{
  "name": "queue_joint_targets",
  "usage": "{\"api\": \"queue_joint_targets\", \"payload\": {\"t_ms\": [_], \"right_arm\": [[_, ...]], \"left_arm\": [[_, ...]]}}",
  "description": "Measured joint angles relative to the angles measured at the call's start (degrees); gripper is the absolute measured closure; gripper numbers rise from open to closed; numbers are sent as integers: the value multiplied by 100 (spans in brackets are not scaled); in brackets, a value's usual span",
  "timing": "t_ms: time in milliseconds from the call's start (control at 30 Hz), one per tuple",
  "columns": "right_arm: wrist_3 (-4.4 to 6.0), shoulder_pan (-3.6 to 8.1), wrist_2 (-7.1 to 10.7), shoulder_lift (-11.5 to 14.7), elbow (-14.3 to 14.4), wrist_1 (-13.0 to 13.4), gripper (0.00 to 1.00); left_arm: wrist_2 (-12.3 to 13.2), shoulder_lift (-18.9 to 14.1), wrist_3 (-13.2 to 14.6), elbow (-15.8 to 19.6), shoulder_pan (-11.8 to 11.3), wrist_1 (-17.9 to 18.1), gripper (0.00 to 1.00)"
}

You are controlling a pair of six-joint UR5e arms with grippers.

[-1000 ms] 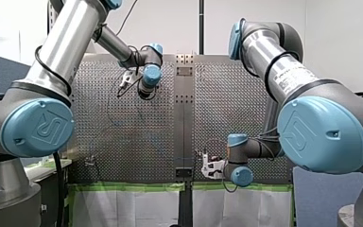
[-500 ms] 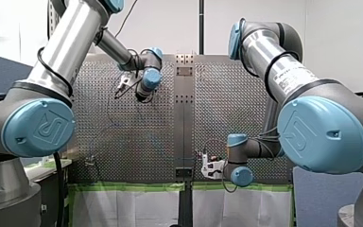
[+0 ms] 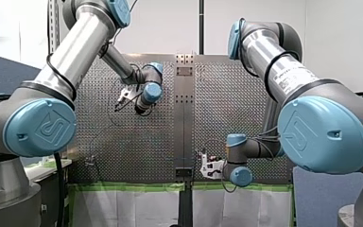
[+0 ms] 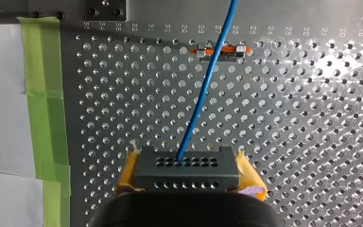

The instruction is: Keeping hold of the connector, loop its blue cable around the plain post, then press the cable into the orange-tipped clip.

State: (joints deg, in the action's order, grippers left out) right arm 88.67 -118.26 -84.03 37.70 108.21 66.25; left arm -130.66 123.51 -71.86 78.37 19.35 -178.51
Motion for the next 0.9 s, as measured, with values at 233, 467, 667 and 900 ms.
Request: {"api": "queue_joint_targets", "payload": {"t_ms": [233, 467, 667, 900], "right_arm": [[2, -7, 0, 0, 0, -2, 100], [6, -6, 0, 0, 0, 3, 100], [4, -19, 0, 0, 1, -2, 100], [-2, -41, 0, 0, -1, -15, 100]], "left_arm": [[-95, 42, 92, -5, 7, 35, 1], [9, 127, 112, -13, 22, 82, 1], [84, 417, 28, -16, 56, 94, 1], [143, 556, -336, -16, 178, 278, 1]]}}
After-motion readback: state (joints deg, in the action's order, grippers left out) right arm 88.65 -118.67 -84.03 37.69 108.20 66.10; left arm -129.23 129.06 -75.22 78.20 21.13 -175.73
